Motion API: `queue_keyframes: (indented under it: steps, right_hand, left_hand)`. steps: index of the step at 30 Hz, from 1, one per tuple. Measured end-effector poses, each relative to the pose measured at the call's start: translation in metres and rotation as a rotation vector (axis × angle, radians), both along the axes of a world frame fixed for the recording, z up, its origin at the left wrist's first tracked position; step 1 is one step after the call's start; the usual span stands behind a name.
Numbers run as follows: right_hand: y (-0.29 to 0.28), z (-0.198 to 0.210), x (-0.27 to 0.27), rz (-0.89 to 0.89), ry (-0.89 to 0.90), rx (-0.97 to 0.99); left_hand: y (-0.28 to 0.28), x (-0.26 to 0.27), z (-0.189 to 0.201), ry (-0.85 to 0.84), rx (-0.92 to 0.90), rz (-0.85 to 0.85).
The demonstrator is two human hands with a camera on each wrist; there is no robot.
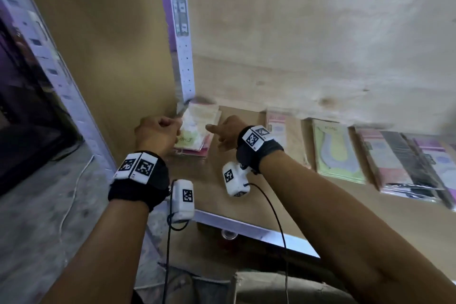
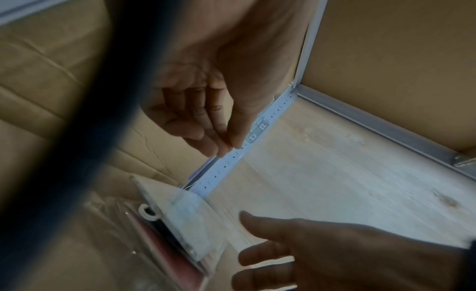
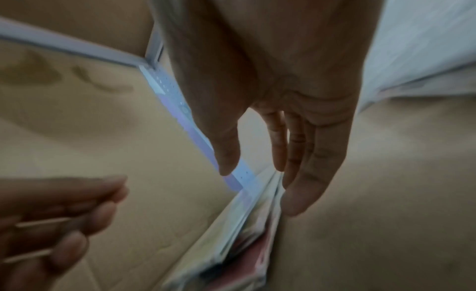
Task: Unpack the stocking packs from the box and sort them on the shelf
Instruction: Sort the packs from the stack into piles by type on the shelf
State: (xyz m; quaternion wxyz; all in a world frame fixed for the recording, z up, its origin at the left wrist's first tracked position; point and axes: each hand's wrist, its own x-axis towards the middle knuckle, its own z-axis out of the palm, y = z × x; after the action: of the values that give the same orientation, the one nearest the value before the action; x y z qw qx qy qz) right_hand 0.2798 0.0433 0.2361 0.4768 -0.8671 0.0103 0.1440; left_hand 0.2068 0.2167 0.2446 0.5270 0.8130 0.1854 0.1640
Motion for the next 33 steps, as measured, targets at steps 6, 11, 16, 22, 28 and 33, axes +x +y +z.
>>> queue_keyframes:
  steps: [6, 11, 16, 22, 28, 33]
  right_hand:
    - [0.036, -0.023, 0.013, 0.044, -0.021, -0.166]
    - [0.021, -0.018, 0.006, 0.054, 0.05, -0.111]
    - [-0.022, -0.006, -0.021, 0.113, -0.013, 0.03]
    - [-0.099, 0.024, -0.068, -0.033, 0.005, 0.403]
    - [-0.185, 0.053, -0.112, -0.105, -0.012, 0.66]
    - [-0.245, 0.058, -0.143, -0.108, -0.008, 0.892]
  left_hand:
    - [0.006, -0.006, 0.005, -0.03, -0.004, 0.015]
    - [-0.008, -0.003, 0.006, -0.036, -0.043, -0.053]
    - [-0.03, -0.003, 0.009, 0.019, -0.009, -0.15]
    - [-0.061, -0.013, 0.017, 0.032, 0.37, -0.469]
    - [-0.126, -0.031, 0.04, -0.48, 0.684, -0.536]
    - [-0.183, -0.042, 0.052, -0.805, 0.65, -0.543]
